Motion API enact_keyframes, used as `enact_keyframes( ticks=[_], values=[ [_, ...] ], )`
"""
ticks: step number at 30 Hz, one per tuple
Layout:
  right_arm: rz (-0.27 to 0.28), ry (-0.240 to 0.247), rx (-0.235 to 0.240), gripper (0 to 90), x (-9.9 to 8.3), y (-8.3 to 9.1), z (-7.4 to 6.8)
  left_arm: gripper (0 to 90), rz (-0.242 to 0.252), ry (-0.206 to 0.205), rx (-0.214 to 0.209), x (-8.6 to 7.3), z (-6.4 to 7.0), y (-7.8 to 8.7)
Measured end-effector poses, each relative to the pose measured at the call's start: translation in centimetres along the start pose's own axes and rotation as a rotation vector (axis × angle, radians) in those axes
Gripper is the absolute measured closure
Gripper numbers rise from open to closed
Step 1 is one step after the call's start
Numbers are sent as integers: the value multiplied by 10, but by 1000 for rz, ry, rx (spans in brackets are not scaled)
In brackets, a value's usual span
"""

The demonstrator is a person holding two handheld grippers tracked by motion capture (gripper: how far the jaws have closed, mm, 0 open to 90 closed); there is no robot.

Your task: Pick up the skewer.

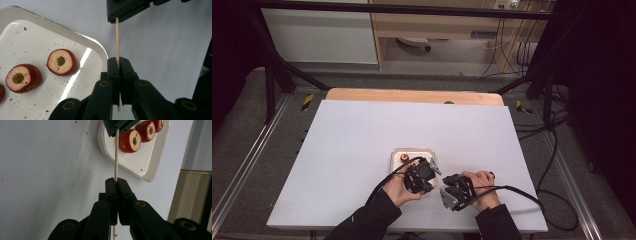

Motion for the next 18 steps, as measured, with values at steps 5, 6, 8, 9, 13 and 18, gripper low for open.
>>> enact_keyframes(
  ticks=[5, 6, 8, 9, 13, 18],
  values=[
    [-4, -35, 3, 867, -1, 1, 0, 886, 18, 7, 16, -1, 0, 0],
    [-4, -35, 3, 867, -1, 1, 0, 886, 24, 8, 21, -2, 0, 1],
    [5, -82, 7, 833, -2, 3, 3, 886, 40, 11, 32, -4, 0, 3],
    [5, -102, 13, 800, -3, 4, 4, 886, 52, 17, 38, -6, -1, 5],
    [-11, -284, 56, 658, -13, 6, 9, 886, 74, 22, 60, -15, -4, 10],
    [38, -531, 73, 505, -28, 9, 15, 886, 84, 36, 82, -30, -10, 12]
  ],
)
Point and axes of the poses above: each handheld gripper's, and its own axes: y roughly backward along the jaws, x roughly out of its top, z roughly to its right, the point moved 5 cm from there along -y, roughly forward along the jaws, and after that the axes turned 13 degrees about -z, right-handed, at the moved point
